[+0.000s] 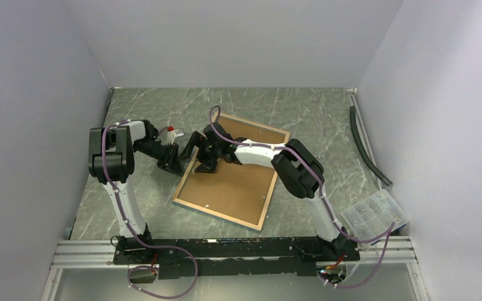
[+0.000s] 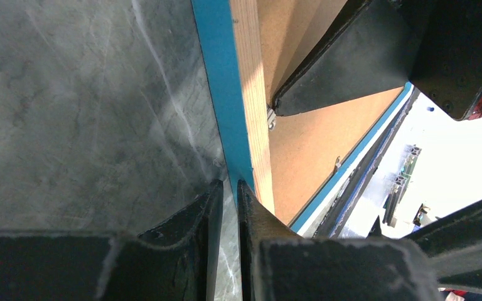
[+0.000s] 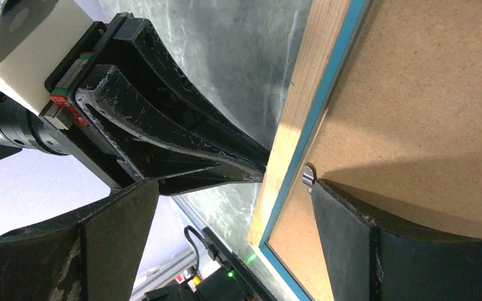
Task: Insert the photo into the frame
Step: Install the photo frame at the center of the board.
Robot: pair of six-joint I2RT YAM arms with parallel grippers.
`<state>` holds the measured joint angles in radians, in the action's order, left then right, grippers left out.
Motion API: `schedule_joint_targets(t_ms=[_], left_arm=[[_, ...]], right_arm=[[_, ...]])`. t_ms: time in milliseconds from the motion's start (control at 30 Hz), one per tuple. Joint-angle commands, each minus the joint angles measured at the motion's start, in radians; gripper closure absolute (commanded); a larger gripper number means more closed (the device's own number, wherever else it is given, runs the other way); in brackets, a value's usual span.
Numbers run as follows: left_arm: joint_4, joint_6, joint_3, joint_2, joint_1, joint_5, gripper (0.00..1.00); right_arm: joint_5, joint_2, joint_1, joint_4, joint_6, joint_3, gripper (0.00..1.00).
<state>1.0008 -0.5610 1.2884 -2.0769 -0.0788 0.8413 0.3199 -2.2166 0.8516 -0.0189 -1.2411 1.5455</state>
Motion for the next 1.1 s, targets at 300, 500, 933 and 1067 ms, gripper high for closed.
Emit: schedule_joint_targets(t_ms=[300,500,933,1067], left_arm=[[0.008,-0.024,-0.009,0.029,0.007,0.03,0.8],[0.009,-0.027,-0.01,0.032,0.008,0.031,0.8],[0.009,-0.029,-0.009,0.034,0.01,0.032,0.8],[0.012,-0.03,-0.008,0.037,0.011,0.031,0.8]], right_arm=[[-0.02,-0.056,0.002,-0.003,0.014,0.007,0.04],[-0.007,-0.066,0.009,0.002,0.015,0.014,0.04],[0.008,-0.077,0.018,0.001,0.019,0.025,0.04],[0.018,-0.07,0.016,0.008,0.026,0.026,0.04]])
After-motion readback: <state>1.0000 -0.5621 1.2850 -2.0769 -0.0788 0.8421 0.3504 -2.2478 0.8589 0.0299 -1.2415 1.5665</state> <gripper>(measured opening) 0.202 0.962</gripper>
